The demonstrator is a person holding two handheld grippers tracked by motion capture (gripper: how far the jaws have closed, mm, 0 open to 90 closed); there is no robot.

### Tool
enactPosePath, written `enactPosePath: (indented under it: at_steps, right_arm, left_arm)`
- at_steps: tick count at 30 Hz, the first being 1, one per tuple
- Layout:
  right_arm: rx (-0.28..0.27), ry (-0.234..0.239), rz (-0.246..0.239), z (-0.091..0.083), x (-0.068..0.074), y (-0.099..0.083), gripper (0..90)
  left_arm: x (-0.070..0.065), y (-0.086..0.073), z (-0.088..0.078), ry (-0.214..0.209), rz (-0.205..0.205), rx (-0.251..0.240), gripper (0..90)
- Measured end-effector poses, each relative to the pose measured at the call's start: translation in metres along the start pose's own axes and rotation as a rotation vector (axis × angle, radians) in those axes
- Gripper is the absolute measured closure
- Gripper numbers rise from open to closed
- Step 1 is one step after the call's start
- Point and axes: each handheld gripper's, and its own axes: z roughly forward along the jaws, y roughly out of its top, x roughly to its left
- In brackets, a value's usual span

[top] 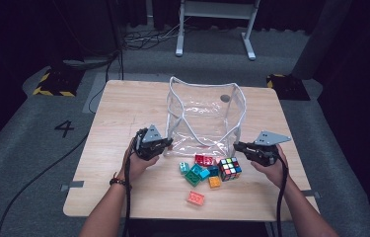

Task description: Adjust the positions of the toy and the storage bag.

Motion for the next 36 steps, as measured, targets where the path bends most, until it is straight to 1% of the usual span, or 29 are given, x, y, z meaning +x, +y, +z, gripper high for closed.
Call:
enactPosePath:
  at_steps: [1,2,3,4,5,6,7,8,9,11,12,13,14,15,16,19,20,21,23,24,26,28,29,30,32,33,34,35,36]
  right_arm:
    - [-0.004,0.003,-0.008,0.0,0.001,0.0,78.8]
    - [-0.006,0.0,-0.011,0.0,0.002,0.0,71.7]
    - [-0.006,-0.013,-0.011,-0.001,0.002,0.0,64.6]
    - [-0.011,-0.022,-0.01,-0.002,0.002,0.0,60.6]
    - [-0.01,-0.023,-0.002,-0.004,0.001,0.0,58.3]
    - [-0.012,-0.023,0.003,-0.007,0.0,0.0,55.0]
    - [-0.014,-0.031,0.012,-0.009,0.0,0.0,51.7]
    - [-0.016,-0.048,0.029,-0.012,-0.001,0.0,48.7]
    - [-0.02,-0.053,0.04,-0.015,-0.001,0.0,47.0]
    - [-0.019,-0.043,0.05,-0.021,0.002,-0.003,42.4]
    - [-0.006,-0.043,0.045,-0.023,0.005,-0.004,39.4]
    - [0.016,-0.046,0.03,-0.025,0.009,-0.006,37.1]
    - [0.038,-0.049,0.025,-0.026,0.014,-0.009,33.8]
    - [0.055,-0.049,0.008,-0.027,0.018,-0.011,31.1]
    - [0.065,-0.045,0.007,-0.027,0.021,-0.013,29.4]
    - [0.096,-0.027,0.019,-0.026,0.032,-0.021,23.8]
    - [0.096,-0.007,0.03,-0.025,0.037,-0.023,22.3]
    - [0.095,-0.008,0.033,-0.025,0.039,-0.024,21.5]
    - [0.089,-0.007,0.052,-0.021,0.045,-0.026,19.4]
    - [0.098,-0.011,0.059,-0.019,0.047,-0.026,19.3]
    - [0.113,-0.017,0.058,-0.013,0.053,-0.027,19.4]
    - [0.108,-0.024,0.065,-0.008,0.057,-0.027,19.5]
    - [0.11,-0.022,0.067,-0.006,0.058,-0.027,20.0]
    - [0.113,-0.035,0.067,-0.004,0.059,-0.027,19.4]
    - [0.114,-0.041,0.085,0.001,0.061,-0.027,19.6]
    - [0.124,-0.05,0.083,0.003,0.061,-0.028,18.2]
    - [0.134,-0.069,0.088,0.007,0.063,-0.028,17.0]
    - [0.133,-0.078,0.092,0.009,0.063,-0.029,16.2]
    - [0.133,-0.09,0.103,0.012,0.063,-0.029,15.6]
  left_arm:
    - [0.0,0.0,-0.001,-0.003,0.002,0.004,86.9]
    - [0.0,0.0,-0.001,0.0,0.004,0.007,86.4]
    - [0.0,0.0,-0.002,0.007,-0.004,0.013,84.4]
    - [0.002,-0.001,-0.005,0.015,0.006,0.021,78.1]
    - [0.002,-0.002,-0.007,-0.002,0.009,0.025,76.6]
    - [0.001,-0.003,-0.009,-0.009,0.0,0.017,73.6]
    - [0.001,-0.005,-0.013,0.016,0.025,0.04,71.2]
    - [0.0,-0.006,-0.015,0.017,0.029,0.054,66.1]
    - [-0.002,-0.008,-0.017,0.003,0.027,0.073,63.6]
    - [-0.007,-0.014,-0.021,0.015,0.039,0.121,55.2]
    - [-0.011,-0.017,-0.02,0.005,0.024,0.142,50.9]
    - [-0.014,-0.021,-0.021,0.013,0.025,0.173,45.5]
    - [-0.015,-0.024,-0.022,0.021,0.039,0.196,38.9]
    - [-0.016,-0.026,-0.023,0.017,0.042,0.218,34.9]
    - [-0.018,-0.029,-0.026,0.018,0.043,0.232,32.2]
    - [-0.02,-0.038,-0.034,0.03,0.023,0.241,20.9]
    - [-0.02,-0.04,-0.036,0.036,0.021,0.246,17.6]
    - [-0.02,-0.044,-0.037,0.026,0.015,0.251,16.2]
    - [-0.021,-0.051,-0.04,0.027,0.012,0.252,15.9]
    - [-0.021,-0.054,-0.041,0.025,0.011,0.258,15.9]
    - [-0.022,-0.061,-0.04,0.029,-0.017,0.263,16.0]
    - [-0.023,-0.065,-0.039,0.046,-0.007,0.274,16.0]
    - [-0.023,-0.068,-0.039,0.031,-0.024,0.28,16.0]
    - [-0.022,-0.069,-0.039,0.031,-0.032,0.268,15.6]
    - [-0.022,-0.07,-0.04,0.039,-0.043,0.264,15.7]
    - [-0.022,-0.071,-0.04,0.036,-0.054,0.26,15.7]
    - [-0.021,-0.072,-0.04,0.028,-0.064,0.257,15.6]
    - [-0.021,-0.072,-0.04,0.032,-0.077,0.261,15.4]
    - [-0.021,-0.072,-0.04,0.032,-0.078,0.262,15.3]
